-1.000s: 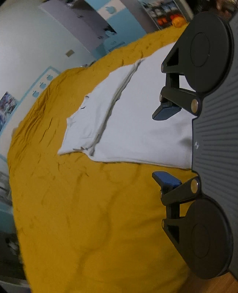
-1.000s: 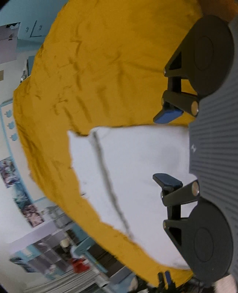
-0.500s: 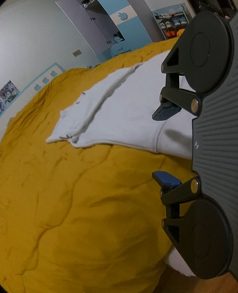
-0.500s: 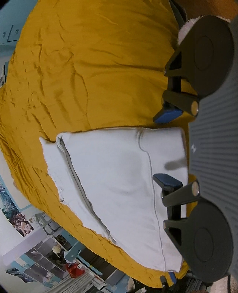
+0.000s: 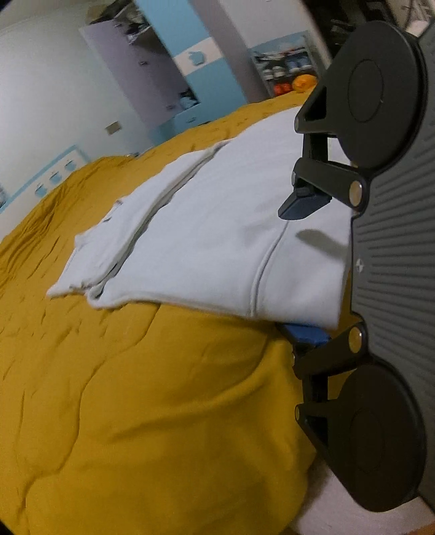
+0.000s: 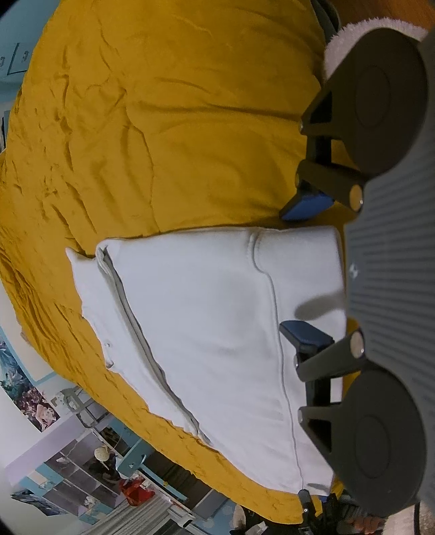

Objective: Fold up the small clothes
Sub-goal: 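Grasp the hem with the left tool while the right tool grasps the hem too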

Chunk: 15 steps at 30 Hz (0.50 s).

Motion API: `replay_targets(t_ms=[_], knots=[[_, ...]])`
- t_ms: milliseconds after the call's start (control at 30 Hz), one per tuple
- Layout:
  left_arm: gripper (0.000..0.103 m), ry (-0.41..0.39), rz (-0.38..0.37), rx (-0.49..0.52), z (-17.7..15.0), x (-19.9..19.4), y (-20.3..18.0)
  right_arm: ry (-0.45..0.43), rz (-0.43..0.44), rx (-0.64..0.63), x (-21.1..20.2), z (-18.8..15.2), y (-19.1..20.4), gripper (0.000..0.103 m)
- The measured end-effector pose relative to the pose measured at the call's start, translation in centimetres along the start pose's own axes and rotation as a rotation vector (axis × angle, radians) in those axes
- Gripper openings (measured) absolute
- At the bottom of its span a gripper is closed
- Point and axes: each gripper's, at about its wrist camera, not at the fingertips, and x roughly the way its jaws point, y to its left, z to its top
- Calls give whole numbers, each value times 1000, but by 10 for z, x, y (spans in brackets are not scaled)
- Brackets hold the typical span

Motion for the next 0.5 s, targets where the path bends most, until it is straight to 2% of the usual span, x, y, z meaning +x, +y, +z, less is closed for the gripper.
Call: replay_targets(t_ms=[33,67,100,167,233,333,400,433,467,500], knots=[[74,-2,-6,-6,-1,1,0,4,12,8,1,1,-1,63],[65,-21,-11,-11,-3,0,0,8,24,14,2,1,-1,63],[48,-38,-23,-10,-4,-2,0,12,28,12,3,1,-1,63],[24,-46,-62,-9,-6,-5,0,14,30,-1,3,0,-1,63],[20,-52,-80,-14,-8,-8,0,15,38,2,1,0,-2,63],[17,-50,-82,-15,-8,-8,-4,19,60,21,2,0,-5,53],[13,-46,-102,-46,-6,-6,-4,16,60,27,3,-1,-5,52],[13,-48,-107,-55,-5,-5,-5,17,56,24,4,-2,-5,47],[13,-43,-113,-56,-4,-3,-7,17,41,19,5,-2,-4,34],[13,-44,-115,-55,-4,-1,-8,14,30,18,6,-3,-4,28]])
